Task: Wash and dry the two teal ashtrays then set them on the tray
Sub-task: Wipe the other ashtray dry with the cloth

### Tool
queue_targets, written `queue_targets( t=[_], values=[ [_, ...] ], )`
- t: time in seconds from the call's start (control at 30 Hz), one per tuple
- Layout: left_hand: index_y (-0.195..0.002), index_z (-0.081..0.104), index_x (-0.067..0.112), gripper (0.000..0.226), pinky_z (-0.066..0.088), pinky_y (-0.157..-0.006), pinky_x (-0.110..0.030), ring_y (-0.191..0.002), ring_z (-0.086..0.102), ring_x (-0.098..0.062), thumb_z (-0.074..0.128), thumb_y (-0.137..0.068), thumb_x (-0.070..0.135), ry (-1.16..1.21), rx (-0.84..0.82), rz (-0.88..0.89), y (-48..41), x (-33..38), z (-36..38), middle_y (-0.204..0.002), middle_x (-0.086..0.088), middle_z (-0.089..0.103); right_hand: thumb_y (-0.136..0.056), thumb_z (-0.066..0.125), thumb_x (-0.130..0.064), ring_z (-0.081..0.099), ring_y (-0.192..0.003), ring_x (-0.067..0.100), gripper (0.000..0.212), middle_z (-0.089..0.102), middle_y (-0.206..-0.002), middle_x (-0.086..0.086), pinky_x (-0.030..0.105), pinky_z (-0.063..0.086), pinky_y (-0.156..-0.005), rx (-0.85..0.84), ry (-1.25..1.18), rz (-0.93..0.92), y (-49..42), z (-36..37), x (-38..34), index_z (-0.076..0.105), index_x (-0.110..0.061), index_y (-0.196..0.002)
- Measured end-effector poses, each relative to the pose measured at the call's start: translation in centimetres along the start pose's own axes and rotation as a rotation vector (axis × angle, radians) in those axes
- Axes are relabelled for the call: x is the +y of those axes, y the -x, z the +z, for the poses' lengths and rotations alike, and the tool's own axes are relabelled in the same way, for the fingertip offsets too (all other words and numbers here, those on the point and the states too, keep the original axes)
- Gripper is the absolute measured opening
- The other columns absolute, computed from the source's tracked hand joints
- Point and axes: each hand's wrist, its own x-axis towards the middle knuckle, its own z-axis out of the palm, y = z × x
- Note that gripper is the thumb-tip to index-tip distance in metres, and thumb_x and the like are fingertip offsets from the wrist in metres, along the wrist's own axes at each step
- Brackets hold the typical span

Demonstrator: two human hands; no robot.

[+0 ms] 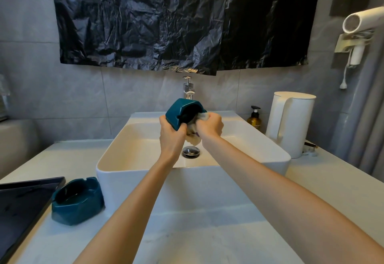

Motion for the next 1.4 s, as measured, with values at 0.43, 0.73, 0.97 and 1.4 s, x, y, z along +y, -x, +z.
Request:
queue_targets(
  t=[0.43,0.73,0.97,1.4],
  values=[
    [-0.122,0.051,0.016,0.037,0.052,-0.083,-0.030,-0.106,0.057,-0.021,0.064,-0.088,0.022,0.003,-0.095,-0.166,-0.5,-0.1,0.0,-0.116,-0.006,0.060,-0.094,0.050,-0.017,0.062,-0.095,0.035,0.029,0.069,-0.107,0.014,0.042,0.052,-0.081,-0.294,0.966,-0.991,-2.0,-3.5,-2.1,0.061,-0.021,-0.121],
    [-0.106,0.058,0.013,0.021,0.050,-0.083,-0.037,-0.093,0.059,-0.023,0.050,-0.086,0.016,-0.165,0.000,-0.207,-0.8,-0.6,0.3,-0.099,-0.005,0.065,-0.092,0.058,-0.022,0.060,-0.092,0.034,0.018,0.070,-0.101,0.008,0.038,0.048,-0.074,-0.142,0.522,-0.700,-1.1,-1.9,2.1,0.065,-0.020,-0.109],
    [-0.100,0.059,0.009,0.043,0.048,-0.076,-0.034,-0.082,0.055,-0.025,0.043,-0.062,0.022,-0.134,0.049,-0.277,-0.9,-0.3,-0.3,-0.093,-0.011,0.065,-0.085,0.050,0.002,0.055,-0.089,0.029,0.028,0.066,-0.102,0.010,0.026,0.037,-0.070,-0.059,0.303,-0.286,0.5,0.0,2.6,0.066,-0.014,-0.102],
    [-0.107,0.054,0.010,0.025,0.045,-0.081,-0.036,-0.091,0.055,-0.026,0.046,-0.084,0.008,-0.194,0.079,-0.248,-0.8,-0.1,0.1,-0.096,-0.006,0.061,-0.097,0.047,-0.016,0.060,-0.090,0.035,0.024,0.069,-0.099,0.014,0.036,0.040,-0.071,-0.100,0.604,-0.705,-0.6,-1.4,2.5,0.061,-0.014,-0.116]
  ],
)
